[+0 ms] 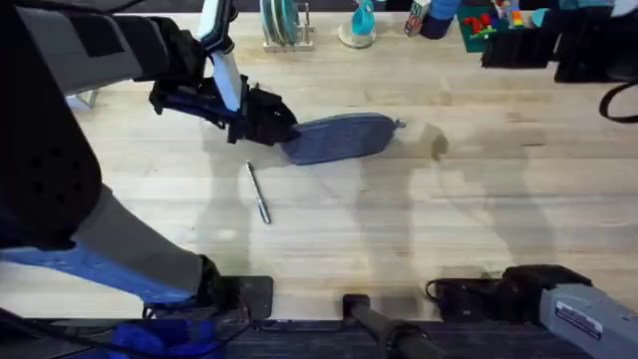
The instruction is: Unzip the bag, pick up the pens from the table one at a time and place them inside, then zip the bag closed.
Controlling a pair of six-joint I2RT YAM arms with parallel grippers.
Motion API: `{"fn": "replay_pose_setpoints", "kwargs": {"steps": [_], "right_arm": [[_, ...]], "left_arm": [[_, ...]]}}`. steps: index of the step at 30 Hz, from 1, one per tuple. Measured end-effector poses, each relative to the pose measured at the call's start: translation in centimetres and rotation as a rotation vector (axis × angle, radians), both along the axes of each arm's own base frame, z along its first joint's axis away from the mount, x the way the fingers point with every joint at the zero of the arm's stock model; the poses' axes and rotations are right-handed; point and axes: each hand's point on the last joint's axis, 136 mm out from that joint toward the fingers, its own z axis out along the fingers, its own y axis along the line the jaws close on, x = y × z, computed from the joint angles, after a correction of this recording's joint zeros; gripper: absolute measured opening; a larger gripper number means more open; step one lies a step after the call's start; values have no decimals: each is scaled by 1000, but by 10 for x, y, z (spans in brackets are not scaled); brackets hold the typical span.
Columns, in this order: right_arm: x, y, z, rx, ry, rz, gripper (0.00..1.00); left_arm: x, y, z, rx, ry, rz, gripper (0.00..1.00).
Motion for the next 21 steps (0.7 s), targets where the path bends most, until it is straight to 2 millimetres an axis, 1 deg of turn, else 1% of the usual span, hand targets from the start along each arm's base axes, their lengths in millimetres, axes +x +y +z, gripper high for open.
{"fn": "replay_pose_setpoints", "kwargs": {"steps": [8,12,13,21], "right_arm": [[7,0,-26,-166,79,178,998],[5,1,-38,-230,121,261,998],[-4,12,-49,-280,152,441,998],[-7,19,-49,-352,123,593,997]], "left_arm": [[0,0,0,0,0,0,42],[0,0,0,0,0,0,42],[0,0,0,0,-1,0,42],[1,0,0,1,-8,0,42]]}}
